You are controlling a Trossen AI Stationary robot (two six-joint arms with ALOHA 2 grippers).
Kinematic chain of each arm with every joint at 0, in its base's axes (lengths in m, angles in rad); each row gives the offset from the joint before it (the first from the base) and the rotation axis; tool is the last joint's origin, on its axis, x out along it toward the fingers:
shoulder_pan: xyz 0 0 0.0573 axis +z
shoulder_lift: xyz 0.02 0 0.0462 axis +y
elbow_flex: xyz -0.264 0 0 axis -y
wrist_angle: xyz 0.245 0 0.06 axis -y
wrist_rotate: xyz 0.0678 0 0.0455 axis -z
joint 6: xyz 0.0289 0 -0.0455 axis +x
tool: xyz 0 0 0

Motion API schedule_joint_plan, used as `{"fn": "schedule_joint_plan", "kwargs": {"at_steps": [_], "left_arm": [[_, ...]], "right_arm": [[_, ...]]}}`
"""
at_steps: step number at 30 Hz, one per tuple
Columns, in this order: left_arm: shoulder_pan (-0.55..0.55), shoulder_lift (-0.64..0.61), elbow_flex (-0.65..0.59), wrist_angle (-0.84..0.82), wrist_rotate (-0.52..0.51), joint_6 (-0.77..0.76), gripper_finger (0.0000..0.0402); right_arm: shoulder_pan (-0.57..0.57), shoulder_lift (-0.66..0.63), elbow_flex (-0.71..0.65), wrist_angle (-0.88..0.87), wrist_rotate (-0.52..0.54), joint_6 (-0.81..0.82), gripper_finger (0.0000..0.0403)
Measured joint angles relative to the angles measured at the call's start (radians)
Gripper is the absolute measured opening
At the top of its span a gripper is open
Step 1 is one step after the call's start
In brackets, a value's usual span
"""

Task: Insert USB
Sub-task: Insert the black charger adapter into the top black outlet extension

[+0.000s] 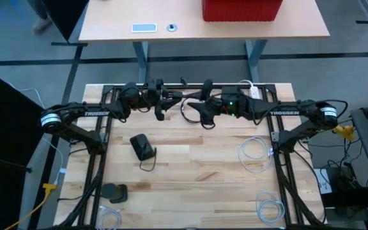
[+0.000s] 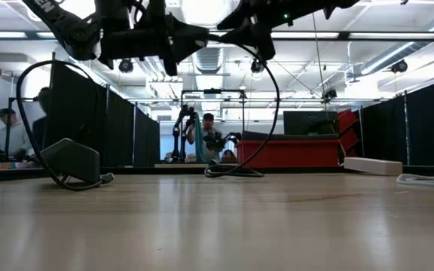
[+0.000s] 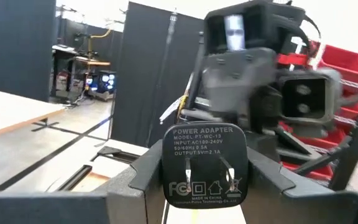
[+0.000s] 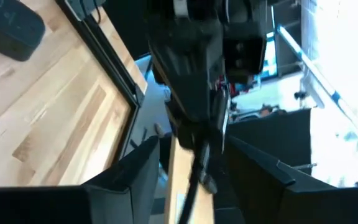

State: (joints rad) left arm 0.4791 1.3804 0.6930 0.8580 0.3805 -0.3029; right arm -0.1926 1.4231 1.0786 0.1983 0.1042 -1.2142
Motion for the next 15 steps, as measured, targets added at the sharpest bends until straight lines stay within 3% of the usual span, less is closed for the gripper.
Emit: {"fn": "schedule_joint_plan", "kwargs": {"at_steps": [9,15], "left_arm": [[0.001,0.000,0.000,-0.055,-0.022,-0.015,0.0142],[0.001,0.000,0.000,-0.058,-0.065,-0.070,0.0142]], "right_arm": [[-0.001,0.000,0.015,0.003,0.001,-0.005,0.0149],[-0.001,0.002,0.019,0.006,0.003,-0.070,0.0170]]}}
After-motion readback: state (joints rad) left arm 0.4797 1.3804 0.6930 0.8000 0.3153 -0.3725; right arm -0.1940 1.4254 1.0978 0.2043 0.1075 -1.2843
